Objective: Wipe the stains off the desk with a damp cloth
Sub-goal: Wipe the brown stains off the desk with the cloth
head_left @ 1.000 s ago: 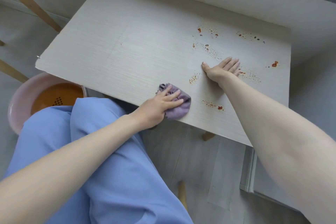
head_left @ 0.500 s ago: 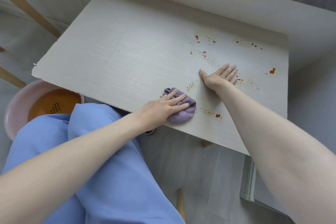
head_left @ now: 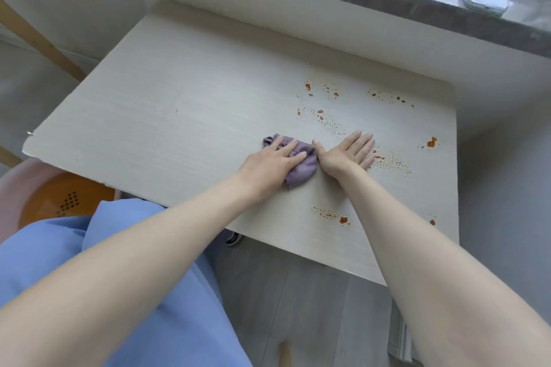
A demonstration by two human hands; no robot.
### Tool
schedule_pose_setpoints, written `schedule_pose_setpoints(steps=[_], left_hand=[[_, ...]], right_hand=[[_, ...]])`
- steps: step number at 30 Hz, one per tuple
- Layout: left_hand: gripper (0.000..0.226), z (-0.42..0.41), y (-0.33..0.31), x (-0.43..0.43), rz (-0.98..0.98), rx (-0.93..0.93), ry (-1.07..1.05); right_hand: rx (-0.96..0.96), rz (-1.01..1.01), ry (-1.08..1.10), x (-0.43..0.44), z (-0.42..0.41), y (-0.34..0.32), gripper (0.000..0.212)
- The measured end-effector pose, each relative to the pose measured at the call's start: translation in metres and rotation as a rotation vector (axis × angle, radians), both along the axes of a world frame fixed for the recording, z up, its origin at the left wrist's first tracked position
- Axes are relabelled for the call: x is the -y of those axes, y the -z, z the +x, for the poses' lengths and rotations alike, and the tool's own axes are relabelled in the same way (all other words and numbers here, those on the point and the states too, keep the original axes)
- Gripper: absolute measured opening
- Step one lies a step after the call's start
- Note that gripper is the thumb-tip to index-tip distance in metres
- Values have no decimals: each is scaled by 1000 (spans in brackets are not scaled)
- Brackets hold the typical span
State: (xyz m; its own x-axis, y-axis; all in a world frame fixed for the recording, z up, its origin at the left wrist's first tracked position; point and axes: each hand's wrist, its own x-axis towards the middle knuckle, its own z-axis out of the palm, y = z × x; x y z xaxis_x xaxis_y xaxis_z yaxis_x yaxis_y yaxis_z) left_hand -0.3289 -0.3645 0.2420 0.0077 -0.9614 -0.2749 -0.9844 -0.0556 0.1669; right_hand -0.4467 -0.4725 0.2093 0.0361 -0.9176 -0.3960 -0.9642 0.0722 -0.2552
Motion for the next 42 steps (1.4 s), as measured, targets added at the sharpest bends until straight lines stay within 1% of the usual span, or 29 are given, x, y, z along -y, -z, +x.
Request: schedule_pose_setpoints(steps=[3,4,7,9,11,15,17,19,22,25,28,31,34,37,40,42], left_hand=[[45,-11,-6,31,-33,38,-86],[46,-11,-4,32,-27,21,-93],[58,-1,4,10,45,-72,-55],[62,8,6,4,31,-70,-19],[61,14,6,19,10,-33,-18],[55,10,0,63,12,-63,-139],[56,7,1,67,24,-87,-147],[59,10,4,57,47,-95,-111],[62,22,3,54,42,-79,-50],[55,24,1,84,17,-79,-84],[49,17,1,107,-15,-82,-143],[58,22,10,98,34,-128,-116],[66,40,14,85,28,-156,-52],[65,49,14,106,-6,-113,-32],[61,40,11,137,-45,-17,-49],[58,35,9,145,-46,-2,-70]], right_hand=[[13,-10,1,0,0,1,105],[18,-10,1,1,0,1,104],[19,-29,-14,1,-2,3,102],[22,-27,-19,1,-3,5,102],[28,-21,-20,0,-3,5,101],[32,19,-49,3,-8,2,95],[17,30,-93,6,-14,-2,90],[21,-20,-131,11,-23,-5,86],[72,-114,-182,34,-33,-11,86],[165,-73,-205,66,-32,-22,88],[133,-16,-279,89,-20,-30,93],[71,78,-369,100,-13,-33,100],[19,148,-481,97,-9,-27,119],[-61,150,-512,91,-6,-17,139],[-95,184,-517,94,-5,-16,143],[-91,181,-510,94,-4,-16,144]])
